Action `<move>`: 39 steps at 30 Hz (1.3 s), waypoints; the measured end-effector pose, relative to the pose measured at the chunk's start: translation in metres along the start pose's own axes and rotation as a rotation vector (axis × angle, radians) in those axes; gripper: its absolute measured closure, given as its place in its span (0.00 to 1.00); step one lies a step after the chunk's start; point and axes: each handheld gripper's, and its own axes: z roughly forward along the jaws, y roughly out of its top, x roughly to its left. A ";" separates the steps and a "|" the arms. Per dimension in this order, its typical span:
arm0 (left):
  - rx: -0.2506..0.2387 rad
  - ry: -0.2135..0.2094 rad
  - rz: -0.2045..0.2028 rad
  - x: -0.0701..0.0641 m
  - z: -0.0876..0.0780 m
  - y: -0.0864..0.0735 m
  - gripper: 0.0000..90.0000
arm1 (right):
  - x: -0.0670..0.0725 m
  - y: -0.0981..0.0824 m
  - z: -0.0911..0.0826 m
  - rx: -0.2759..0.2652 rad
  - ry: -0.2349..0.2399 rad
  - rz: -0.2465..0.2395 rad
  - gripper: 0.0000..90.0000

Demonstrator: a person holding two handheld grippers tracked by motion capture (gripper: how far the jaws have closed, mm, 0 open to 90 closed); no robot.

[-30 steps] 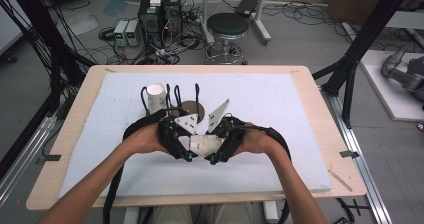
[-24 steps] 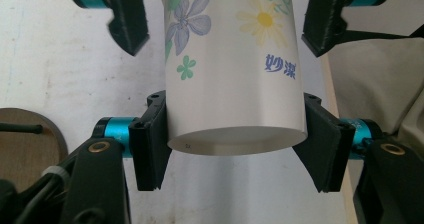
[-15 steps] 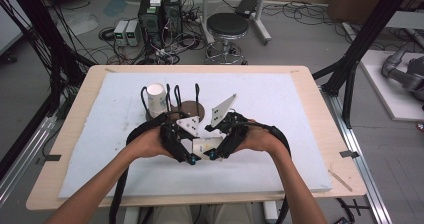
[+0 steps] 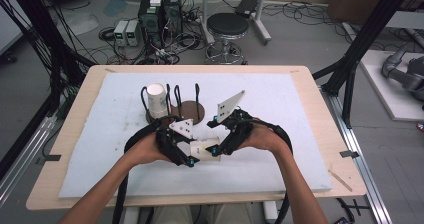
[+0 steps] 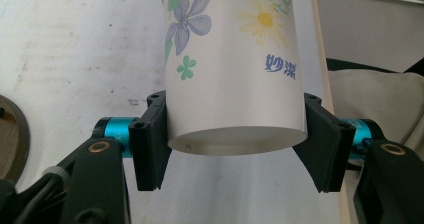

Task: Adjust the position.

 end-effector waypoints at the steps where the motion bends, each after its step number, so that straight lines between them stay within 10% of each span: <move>1: -0.014 -0.003 -0.006 0.000 0.000 -0.001 0.41 | 0.000 -0.001 0.000 -0.005 0.000 0.001 0.18; 26: -0.521 -0.014 -0.106 -0.003 -0.013 -0.048 0.41 | -0.002 -0.041 -0.014 -0.359 0.029 0.120 0.18; 39: -0.639 -0.011 -0.109 -0.006 -0.021 -0.059 0.41 | 0.003 -0.055 -0.004 -0.448 0.057 0.139 0.18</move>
